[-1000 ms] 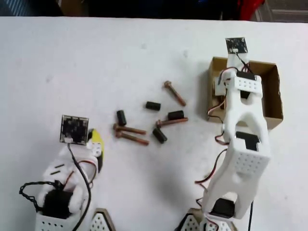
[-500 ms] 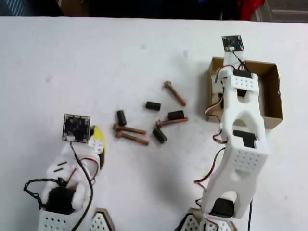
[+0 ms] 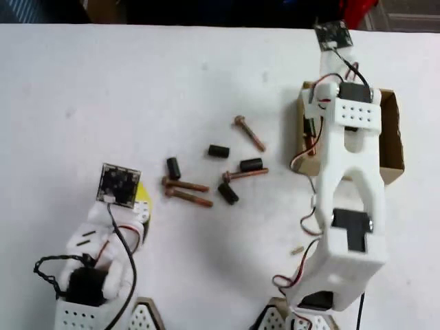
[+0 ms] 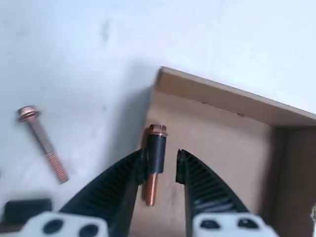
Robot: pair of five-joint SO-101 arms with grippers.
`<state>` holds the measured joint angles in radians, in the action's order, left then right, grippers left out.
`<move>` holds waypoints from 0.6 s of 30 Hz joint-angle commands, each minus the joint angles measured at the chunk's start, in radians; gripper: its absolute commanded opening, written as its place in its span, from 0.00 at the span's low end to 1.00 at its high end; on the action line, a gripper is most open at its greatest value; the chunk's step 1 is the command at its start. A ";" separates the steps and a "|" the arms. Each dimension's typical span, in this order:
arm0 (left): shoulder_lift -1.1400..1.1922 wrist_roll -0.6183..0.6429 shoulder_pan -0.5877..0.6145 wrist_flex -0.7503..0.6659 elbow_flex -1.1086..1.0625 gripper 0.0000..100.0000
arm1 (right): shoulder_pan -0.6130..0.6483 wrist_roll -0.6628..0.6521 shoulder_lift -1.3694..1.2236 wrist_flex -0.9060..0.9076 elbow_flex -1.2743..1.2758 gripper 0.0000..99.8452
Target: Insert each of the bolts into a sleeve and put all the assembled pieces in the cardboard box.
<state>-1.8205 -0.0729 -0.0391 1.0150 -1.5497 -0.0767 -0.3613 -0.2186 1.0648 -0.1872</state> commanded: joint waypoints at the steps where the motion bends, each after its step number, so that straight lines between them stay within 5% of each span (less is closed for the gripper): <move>1: -0.007 -0.009 0.007 -0.028 0.005 0.02 | 0.073 -0.012 0.143 0.105 -0.043 0.07; 18: -0.007 -0.015 0.007 -0.023 0.005 0.02 | 0.401 -0.012 0.326 0.542 0.046 0.07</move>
<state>-1.8205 -0.0775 -0.0391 1.0150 -1.5497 0.2685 -0.3613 0.0621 1.5589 -0.1657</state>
